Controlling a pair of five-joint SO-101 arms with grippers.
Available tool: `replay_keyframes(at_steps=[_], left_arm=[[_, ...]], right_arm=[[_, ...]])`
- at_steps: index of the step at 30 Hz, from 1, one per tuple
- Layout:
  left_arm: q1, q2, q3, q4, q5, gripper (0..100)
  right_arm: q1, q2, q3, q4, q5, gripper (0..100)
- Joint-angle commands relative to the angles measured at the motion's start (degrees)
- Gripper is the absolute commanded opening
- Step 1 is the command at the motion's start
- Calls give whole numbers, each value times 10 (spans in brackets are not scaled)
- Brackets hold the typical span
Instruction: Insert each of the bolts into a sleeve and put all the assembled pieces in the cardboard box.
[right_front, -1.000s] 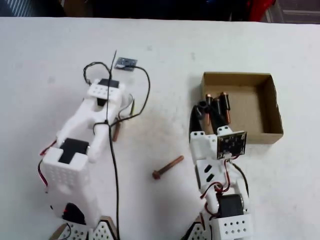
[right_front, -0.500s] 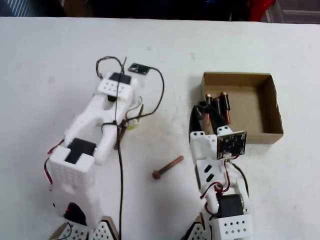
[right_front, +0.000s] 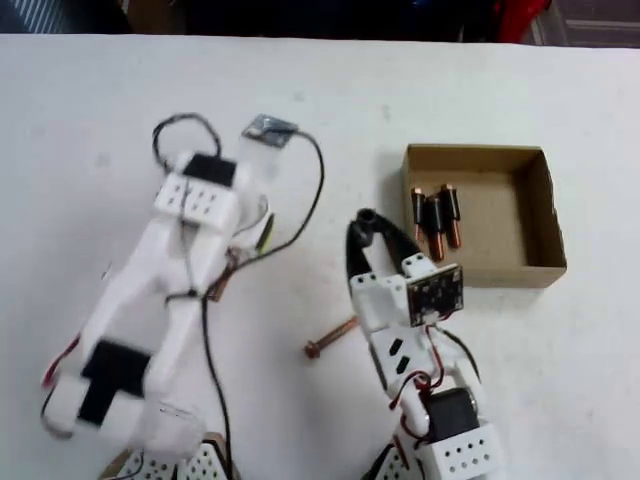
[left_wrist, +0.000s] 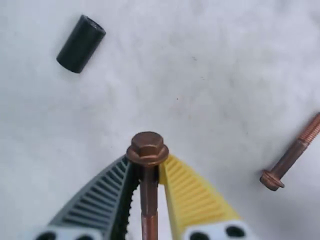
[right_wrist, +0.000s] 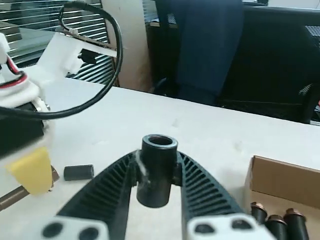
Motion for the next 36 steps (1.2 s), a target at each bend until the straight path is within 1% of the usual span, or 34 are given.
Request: replay_keyframes(at_steps=[1, 4, 8, 14, 20, 22, 26, 28, 32, 36], left_arm=[[-19, -128, 82, -58, -23, 20], [-57, -204, 127, -87, -27, 20], [-91, -290, 164, -96, -27, 20], [-90, -388, 193, -98, -23, 20], [-90, -450, 193, -98, -21, 20], [-90, -467, 192, -102, 1, 20], [-90, -503, 193, -137, 116, 20], [-89, -520, 193, -161, 127, 20], [-63, -550, 193, -213, 129, 20], [-3, -584, 193, -260, 130, 20]], right_arm=[[-47, -5, 4, -14, 0, 17], [-73, -5, 4, -14, 0, 17], [-102, -5, 4, -14, 0, 17], [-146, -5, 4, -14, 0, 17], [-166, -5, 4, -13, 0, 17], [-173, -5, 4, -13, 0, 17], [-190, -5, 4, -16, 0, 17], [-192, -5, 4, -29, 0, 17], [-191, -5, 4, -42, 0, 17], [-191, -4, 4, -41, 0, 17]])
